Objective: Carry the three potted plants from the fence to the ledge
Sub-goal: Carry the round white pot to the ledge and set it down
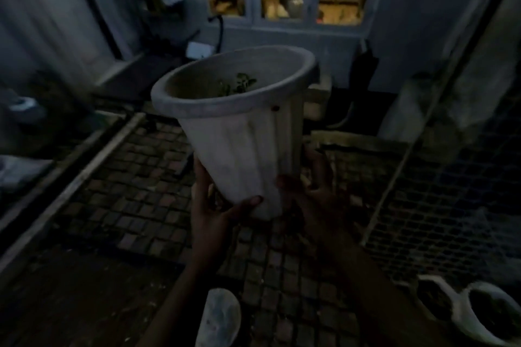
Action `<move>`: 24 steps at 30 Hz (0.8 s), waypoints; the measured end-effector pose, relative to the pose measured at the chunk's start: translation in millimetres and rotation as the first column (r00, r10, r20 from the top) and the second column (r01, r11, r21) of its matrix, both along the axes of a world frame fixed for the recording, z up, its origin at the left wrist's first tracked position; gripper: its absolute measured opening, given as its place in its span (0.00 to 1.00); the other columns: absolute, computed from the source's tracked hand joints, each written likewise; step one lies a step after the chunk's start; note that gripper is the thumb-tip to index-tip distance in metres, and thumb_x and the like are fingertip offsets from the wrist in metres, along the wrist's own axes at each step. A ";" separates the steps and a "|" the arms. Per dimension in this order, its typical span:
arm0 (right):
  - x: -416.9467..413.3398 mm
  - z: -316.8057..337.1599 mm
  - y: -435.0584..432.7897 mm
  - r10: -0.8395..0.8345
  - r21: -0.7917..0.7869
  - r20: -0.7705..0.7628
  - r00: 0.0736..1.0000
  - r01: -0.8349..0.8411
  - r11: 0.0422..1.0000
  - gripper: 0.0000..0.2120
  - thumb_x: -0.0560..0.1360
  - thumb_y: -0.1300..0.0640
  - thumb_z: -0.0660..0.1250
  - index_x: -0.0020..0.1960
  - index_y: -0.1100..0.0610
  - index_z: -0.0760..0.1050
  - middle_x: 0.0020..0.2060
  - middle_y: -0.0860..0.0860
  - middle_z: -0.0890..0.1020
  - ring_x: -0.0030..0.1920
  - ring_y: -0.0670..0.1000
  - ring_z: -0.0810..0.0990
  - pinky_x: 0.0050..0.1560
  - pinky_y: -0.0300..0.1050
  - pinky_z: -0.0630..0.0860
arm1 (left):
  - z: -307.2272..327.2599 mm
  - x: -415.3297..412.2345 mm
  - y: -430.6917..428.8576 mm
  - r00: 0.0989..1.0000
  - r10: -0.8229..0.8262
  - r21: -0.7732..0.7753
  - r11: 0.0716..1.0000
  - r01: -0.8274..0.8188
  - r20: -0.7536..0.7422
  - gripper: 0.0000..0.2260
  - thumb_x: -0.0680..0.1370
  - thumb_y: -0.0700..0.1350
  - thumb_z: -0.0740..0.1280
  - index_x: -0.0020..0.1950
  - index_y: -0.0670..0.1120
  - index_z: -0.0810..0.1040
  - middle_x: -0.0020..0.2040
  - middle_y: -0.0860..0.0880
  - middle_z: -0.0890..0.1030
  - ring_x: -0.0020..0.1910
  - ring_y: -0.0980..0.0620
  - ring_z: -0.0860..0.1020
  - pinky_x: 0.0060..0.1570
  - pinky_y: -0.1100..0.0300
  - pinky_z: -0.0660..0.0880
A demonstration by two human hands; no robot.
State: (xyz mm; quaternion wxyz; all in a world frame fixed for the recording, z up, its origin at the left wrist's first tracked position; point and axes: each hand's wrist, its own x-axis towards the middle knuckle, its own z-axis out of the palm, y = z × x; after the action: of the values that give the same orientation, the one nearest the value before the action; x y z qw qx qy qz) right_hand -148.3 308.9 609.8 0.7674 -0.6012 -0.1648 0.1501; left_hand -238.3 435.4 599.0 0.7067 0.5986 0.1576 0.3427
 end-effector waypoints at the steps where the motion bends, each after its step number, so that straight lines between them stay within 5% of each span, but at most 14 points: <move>1: 3.4 3.6 15.6 0.015 0.011 0.031 0.999 -0.016 1.000 0.34 0.72 0.73 0.70 0.74 0.59 0.63 0.43 0.30 0.84 0.44 0.29 0.81 0.41 0.26 0.76 | 3.9 -2.9 15.9 0.999 0.033 0.005 0.999 -0.033 0.013 0.52 0.61 0.35 0.80 0.79 0.56 0.61 0.75 0.54 0.72 0.70 0.54 0.75 0.63 0.45 0.78; 12: 113.0 20.0 203.0 0.254 0.066 0.163 0.953 -0.267 0.961 0.35 0.65 0.59 0.79 0.69 0.47 0.69 0.57 0.35 0.82 0.55 0.38 0.82 0.47 0.36 0.80 | 32.2 63.6 174.0 0.949 0.310 0.129 0.940 -0.315 0.057 0.48 0.59 0.41 0.81 0.69 0.74 0.64 0.70 0.65 0.74 0.68 0.61 0.75 0.64 0.37 0.75; 16: 176.2 20.5 274.0 0.375 0.080 0.152 0.914 -0.390 0.917 0.34 0.66 0.56 0.81 0.68 0.43 0.71 0.62 0.42 0.80 0.59 0.45 0.82 0.52 0.43 0.82 | 30.2 113.5 231.9 0.916 0.398 0.182 0.898 -0.401 0.054 0.52 0.62 0.42 0.82 0.78 0.66 0.59 0.76 0.61 0.69 0.74 0.53 0.70 0.65 0.37 0.75; 21: 238.3 31.8 364.5 0.551 0.150 0.118 0.826 -0.564 0.812 0.32 0.70 0.68 0.73 0.71 0.55 0.67 0.59 0.42 0.82 0.58 0.45 0.83 0.50 0.40 0.81 | 40.6 158.5 298.3 0.839 0.542 0.165 0.824 -0.542 0.047 0.51 0.59 0.52 0.85 0.74 0.72 0.62 0.77 0.56 0.69 0.74 0.50 0.71 0.66 0.38 0.74; 24: 254.8 37.9 417.9 0.629 0.141 0.118 0.769 -0.640 0.756 0.31 0.67 0.60 0.76 0.65 0.46 0.71 0.62 0.47 0.79 0.62 0.52 0.81 0.52 0.44 0.81 | 45.3 173.7 332.7 0.775 0.631 0.181 0.758 -0.626 0.037 0.50 0.61 0.47 0.82 0.75 0.71 0.60 0.76 0.60 0.68 0.73 0.53 0.71 0.65 0.40 0.76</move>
State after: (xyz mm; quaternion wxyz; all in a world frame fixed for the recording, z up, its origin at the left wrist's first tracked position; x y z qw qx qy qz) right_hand 106.5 726.8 647.7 0.7145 -0.4455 -0.3952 0.3673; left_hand -64.6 768.2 644.3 0.4906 0.5777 0.3263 0.5649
